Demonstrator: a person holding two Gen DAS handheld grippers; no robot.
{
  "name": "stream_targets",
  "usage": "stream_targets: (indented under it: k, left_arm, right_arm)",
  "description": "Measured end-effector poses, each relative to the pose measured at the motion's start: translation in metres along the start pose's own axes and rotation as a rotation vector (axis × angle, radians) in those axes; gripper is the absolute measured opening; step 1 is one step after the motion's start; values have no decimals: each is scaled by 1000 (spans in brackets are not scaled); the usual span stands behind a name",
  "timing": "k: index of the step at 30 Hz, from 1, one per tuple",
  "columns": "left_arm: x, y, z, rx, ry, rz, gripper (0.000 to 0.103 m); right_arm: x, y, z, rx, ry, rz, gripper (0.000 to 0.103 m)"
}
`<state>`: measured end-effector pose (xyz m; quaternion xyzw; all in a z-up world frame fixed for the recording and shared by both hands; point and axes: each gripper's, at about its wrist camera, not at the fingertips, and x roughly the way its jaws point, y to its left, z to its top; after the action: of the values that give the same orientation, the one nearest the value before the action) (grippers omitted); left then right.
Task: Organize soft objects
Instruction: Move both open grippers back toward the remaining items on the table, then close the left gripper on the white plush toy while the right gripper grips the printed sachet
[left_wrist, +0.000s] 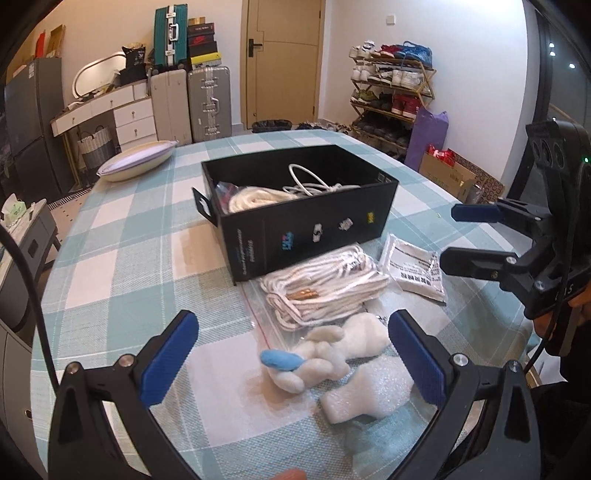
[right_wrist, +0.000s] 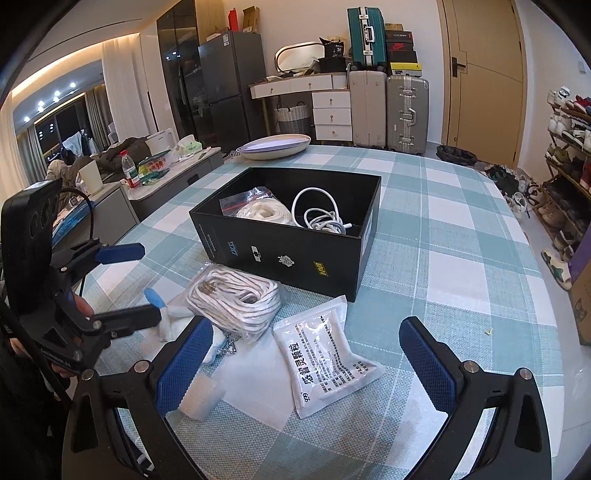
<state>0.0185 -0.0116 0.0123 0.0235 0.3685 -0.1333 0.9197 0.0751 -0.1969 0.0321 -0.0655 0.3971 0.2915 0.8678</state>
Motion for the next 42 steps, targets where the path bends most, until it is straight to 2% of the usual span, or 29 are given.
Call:
stream_targets:
  k: [5,15,19,24,30,32,36,39,42]
  left_arm:
    - [0,-7,-1,19,27,-34,103]
    - [-2,-10,-6,20,43,-36,103]
    - [3,0,-6,-25,53,-20,103]
    - [14,20,-8,-137,88,-35,103]
    - [21,24,-12,-171,118,-61,101]
    - [24,23,-13,-172,137,-81,93]
    - [25,18,-15,-154,144,-101,85]
    - [24,18,-15,-155,140,-121,74]
    - [23,18,-15,-160,139,-149,57]
  right_arm:
    - [1,-2,-1,7,3,-2,103]
    - [2,-6,-2,12,4,-9,103]
    - [4,-9,-2,22,8,-17,103]
    - [6,-12,-3,38,16,-28,103]
    - [18,-24,-9,78,72,-81,103]
    - [25,-28,-12,87,101,-102,103]
    - [36,-33,-16,102,139,-92,102]
    - [41,-29,-17,83,152,-77,102]
    - [46,-23,-18,56,165,-70,102]
